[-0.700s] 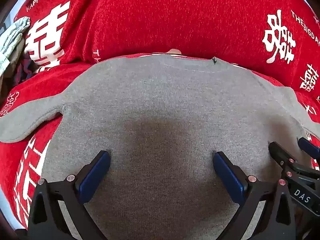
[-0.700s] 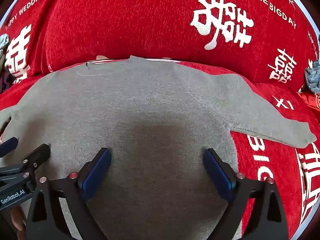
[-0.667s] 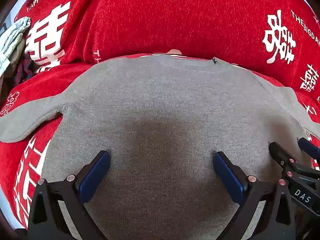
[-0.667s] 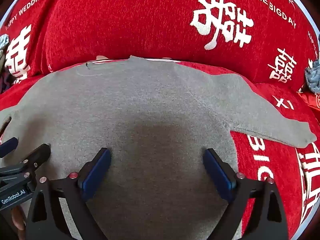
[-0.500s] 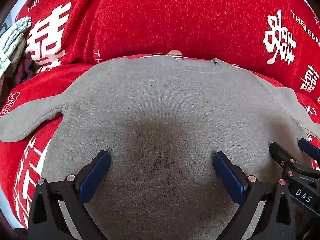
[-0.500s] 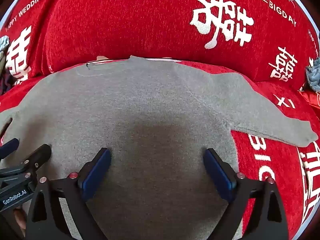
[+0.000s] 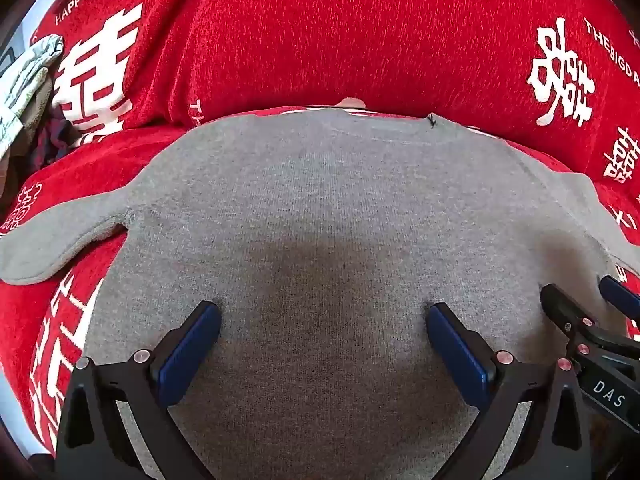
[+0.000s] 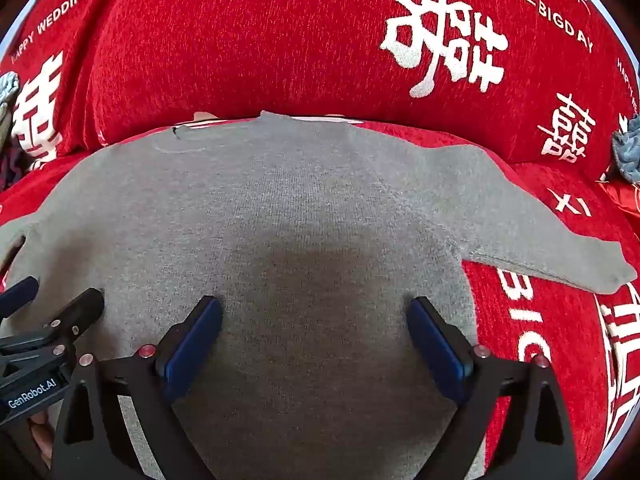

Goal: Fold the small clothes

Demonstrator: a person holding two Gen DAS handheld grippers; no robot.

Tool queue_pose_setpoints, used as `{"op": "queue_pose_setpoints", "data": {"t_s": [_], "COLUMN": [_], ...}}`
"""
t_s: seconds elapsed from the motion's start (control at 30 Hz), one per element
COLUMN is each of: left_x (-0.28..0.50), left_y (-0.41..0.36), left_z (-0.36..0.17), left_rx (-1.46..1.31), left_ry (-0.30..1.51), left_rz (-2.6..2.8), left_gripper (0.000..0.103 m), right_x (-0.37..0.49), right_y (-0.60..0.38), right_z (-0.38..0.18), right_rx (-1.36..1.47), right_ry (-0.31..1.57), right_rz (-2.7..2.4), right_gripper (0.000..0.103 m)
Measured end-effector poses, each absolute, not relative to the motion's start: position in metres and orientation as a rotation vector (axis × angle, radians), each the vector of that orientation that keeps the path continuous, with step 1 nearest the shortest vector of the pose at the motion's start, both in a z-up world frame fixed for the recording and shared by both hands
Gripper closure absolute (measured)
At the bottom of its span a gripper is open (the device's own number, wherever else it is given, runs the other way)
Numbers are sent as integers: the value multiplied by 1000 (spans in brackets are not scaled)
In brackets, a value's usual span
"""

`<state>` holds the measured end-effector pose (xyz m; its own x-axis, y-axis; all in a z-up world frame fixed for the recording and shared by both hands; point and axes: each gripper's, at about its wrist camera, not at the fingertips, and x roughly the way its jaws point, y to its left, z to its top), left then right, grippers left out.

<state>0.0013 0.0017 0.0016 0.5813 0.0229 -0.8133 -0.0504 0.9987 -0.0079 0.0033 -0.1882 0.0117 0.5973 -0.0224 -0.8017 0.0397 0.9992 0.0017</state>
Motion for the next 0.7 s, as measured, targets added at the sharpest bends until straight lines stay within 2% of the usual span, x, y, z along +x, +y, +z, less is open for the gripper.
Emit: {"op": "queue_pose_setpoints", "data": {"t_s": [0.7], "left_x": [-4], "left_y": [4], "left_z": [3], "left_rx": [-35], "left_ry": [935], "left_rz": [44], "left_gripper": [0], "right_x": [3], "right_y": [-188], "right_z": [11], "right_rx": [24], "right_ry": [929], "right_rz": [-33], "right_gripper": [8]}}
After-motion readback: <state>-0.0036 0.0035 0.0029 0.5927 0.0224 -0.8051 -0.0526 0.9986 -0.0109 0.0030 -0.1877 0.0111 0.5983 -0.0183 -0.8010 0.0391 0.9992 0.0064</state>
